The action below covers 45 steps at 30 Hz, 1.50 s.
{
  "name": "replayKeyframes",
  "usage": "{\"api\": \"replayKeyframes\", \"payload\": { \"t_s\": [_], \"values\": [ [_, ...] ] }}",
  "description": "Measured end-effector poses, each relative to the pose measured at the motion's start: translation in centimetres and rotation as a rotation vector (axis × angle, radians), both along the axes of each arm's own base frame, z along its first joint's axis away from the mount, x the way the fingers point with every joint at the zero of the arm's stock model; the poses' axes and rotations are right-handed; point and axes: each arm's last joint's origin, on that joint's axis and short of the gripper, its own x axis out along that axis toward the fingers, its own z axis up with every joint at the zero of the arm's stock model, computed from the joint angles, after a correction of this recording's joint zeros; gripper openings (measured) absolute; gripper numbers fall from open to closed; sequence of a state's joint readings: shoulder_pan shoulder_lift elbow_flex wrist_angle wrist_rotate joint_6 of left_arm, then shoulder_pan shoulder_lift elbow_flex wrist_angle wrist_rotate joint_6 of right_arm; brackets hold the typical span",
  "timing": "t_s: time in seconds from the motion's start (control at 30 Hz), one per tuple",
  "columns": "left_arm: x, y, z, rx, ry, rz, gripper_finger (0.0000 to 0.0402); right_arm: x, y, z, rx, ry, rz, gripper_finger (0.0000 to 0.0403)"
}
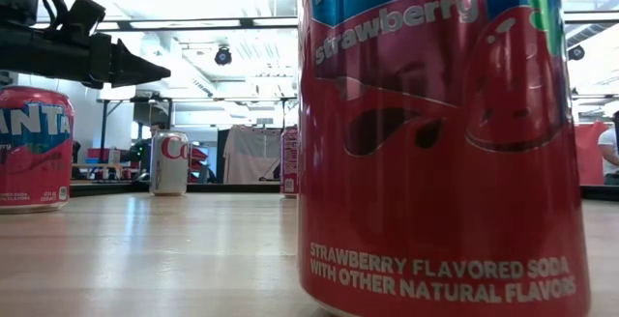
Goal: Place canned beverage on shelf
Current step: Put the top blue soda can on the shelf
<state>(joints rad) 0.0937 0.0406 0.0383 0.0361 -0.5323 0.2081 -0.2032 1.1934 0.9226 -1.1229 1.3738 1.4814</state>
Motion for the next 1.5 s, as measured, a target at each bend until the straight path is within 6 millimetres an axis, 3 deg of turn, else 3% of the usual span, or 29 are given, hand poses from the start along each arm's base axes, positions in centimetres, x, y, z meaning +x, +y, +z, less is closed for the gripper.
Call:
{"api": "replayKeyframes", "payload": {
  "t_s": [0.43, 0.97, 1.5],
  "values": [
    [0.0, 0.0, 0.0, 0.000, 0.000, 0.000, 0.0399, 0.2, -2.9, -0.1, 0.034, -0.021, -0.085, 0.0400],
    [0.0, 0.0, 0.0, 0.000, 0.000, 0.000, 0.0399, 0.9, -3.2, 0.0, 0.084, 0.069, -0.027, 0.0400],
    [0.0, 0.0, 0.0, 0.000, 0.000, 0.000, 0.0399, 1.3, -4.5, -0.6, 0.063, 0.032, -0.038, 0.0400]
  ]
}}
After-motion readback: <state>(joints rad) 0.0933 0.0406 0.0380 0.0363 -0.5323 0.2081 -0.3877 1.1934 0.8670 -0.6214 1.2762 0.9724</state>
